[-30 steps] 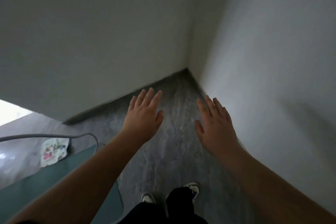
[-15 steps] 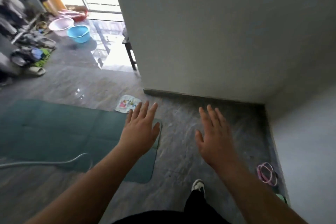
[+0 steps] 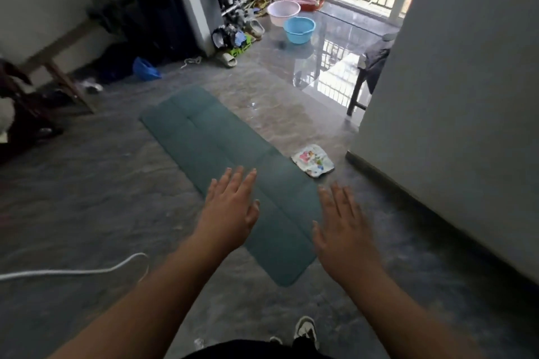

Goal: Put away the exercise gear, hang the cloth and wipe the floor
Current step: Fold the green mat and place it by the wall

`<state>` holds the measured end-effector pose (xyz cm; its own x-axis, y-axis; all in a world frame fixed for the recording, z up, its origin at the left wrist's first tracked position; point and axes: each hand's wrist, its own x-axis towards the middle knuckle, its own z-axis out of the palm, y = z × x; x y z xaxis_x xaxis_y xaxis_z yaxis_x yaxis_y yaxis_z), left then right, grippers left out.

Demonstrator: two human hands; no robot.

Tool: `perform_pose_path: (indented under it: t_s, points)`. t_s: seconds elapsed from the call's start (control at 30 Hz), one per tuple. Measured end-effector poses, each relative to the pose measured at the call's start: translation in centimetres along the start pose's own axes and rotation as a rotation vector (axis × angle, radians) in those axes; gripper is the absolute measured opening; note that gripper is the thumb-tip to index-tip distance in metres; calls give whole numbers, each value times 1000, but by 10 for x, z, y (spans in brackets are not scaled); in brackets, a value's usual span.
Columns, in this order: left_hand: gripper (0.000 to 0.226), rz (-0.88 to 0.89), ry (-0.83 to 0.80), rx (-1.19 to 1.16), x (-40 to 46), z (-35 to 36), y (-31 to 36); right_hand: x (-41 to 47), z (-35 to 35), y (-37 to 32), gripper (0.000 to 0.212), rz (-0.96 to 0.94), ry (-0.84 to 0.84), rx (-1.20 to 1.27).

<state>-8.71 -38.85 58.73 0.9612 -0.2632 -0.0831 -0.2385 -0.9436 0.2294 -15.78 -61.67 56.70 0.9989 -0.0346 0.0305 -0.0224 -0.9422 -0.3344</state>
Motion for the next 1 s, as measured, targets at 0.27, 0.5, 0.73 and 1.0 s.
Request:
perform_pose_path:
  t_s: [0.27, 0.5, 0.73, 1.0]
  points:
    - [74, -255, 92, -54, -22, -24, -104, 73, 25, -85, 70, -259, -121, -90]
    - [70, -375, 177, -81, -35, -45, -239, 128, 69, -203, 70, -380, -167, -75]
    - [64, -357, 157, -91, -13, -89, -398, 184, 120, -358, 69, -368, -208, -39]
    - [64, -288, 140, -86, 58, -132, -517, 259, 144, -448, 70, -257, -201, -22]
